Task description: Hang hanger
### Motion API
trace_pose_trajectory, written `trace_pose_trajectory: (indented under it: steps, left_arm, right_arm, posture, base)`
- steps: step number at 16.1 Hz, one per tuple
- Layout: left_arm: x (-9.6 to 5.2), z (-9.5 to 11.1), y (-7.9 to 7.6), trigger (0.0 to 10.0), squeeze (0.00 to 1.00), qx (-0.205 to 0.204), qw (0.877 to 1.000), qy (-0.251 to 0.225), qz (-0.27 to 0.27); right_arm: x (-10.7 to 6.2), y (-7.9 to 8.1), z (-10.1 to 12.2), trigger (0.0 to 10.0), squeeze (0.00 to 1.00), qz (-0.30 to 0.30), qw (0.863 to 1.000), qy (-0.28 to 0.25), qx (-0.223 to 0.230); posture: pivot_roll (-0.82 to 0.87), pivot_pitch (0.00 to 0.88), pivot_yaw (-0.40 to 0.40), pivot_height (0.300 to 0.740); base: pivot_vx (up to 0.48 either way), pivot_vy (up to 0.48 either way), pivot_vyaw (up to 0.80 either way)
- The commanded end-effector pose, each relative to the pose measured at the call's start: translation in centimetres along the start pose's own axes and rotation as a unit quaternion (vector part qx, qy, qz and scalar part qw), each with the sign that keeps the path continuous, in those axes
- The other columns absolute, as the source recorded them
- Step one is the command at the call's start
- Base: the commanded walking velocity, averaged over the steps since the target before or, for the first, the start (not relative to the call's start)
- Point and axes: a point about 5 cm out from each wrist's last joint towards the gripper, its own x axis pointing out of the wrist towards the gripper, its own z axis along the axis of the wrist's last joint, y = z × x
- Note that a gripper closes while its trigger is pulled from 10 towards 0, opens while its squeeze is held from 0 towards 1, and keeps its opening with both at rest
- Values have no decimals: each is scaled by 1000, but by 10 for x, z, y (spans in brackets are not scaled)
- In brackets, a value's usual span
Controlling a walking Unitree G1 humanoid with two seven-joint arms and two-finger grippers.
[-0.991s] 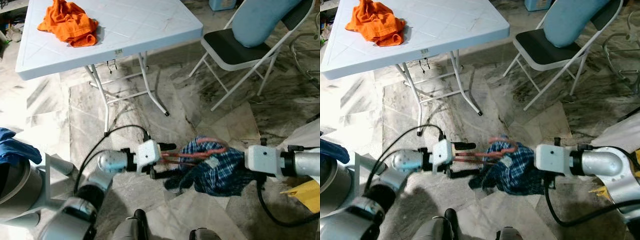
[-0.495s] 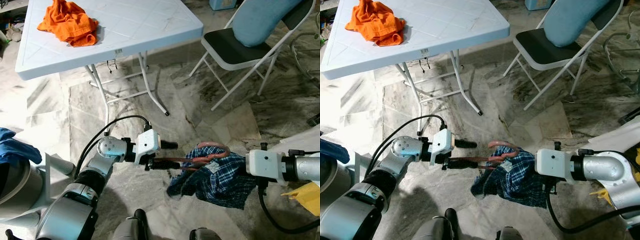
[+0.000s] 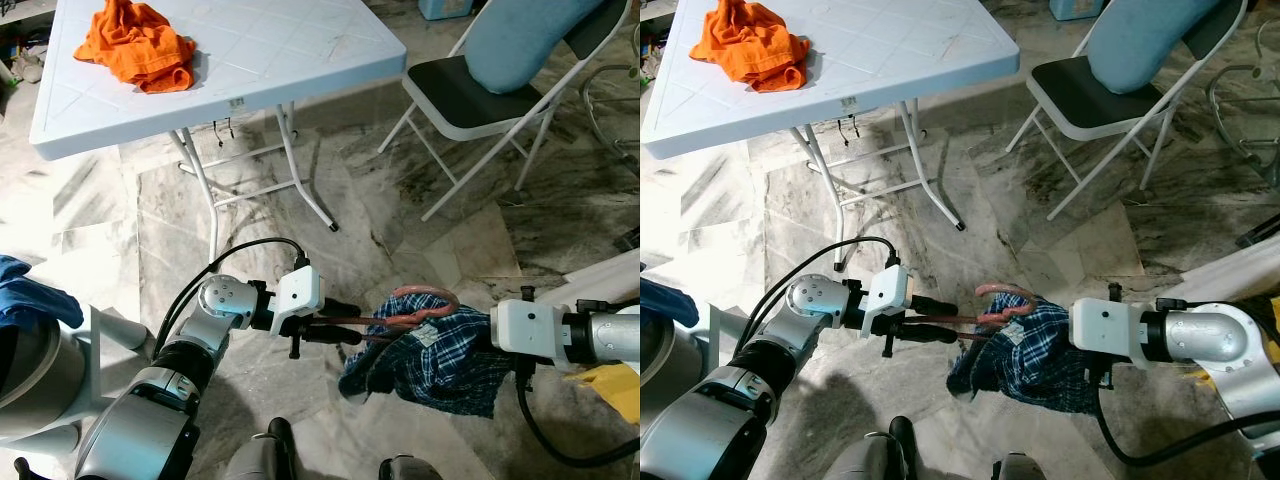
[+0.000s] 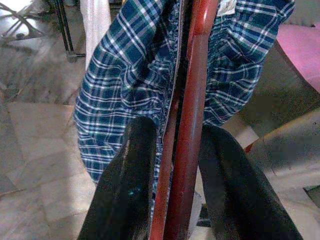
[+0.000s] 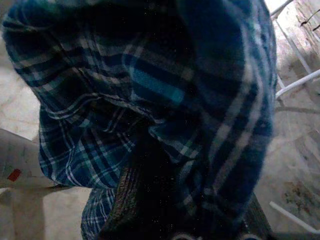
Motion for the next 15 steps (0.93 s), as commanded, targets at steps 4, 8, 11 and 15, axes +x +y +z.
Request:
trace_pose_trajectory:
  steps: [4,8,11,15]
  left_arm:
    - [2,-1,-2,0,0,-10,999,15,-30]
    - [4,-3,-5,0,0,-18,999,11,-39]
    - [6,-6,-9,0,0,-27,998,13,-51]
    - [7,-8,-12,0,0,-32,998,11,-52]
  right_arm:
    - [4,0,4,10000,0,9,1000,-6,-13]
    - [4,0,4,10000,0,6,1000,-6,-15]
    - [5,-3,4,10000,0,-1,1000,-7,-17]
    - [8,-6,4,10000,0,-7,1000,-11,-18]
  posture:
    - [-236,203,75,740]
    - [-236,201,73,740]
    - [-235,201,71,740]
    - [-228,211,66,740]
  base:
    - [0,0,0]
    - [0,0,0]
    - [0,0,0]
    - [0,0,0]
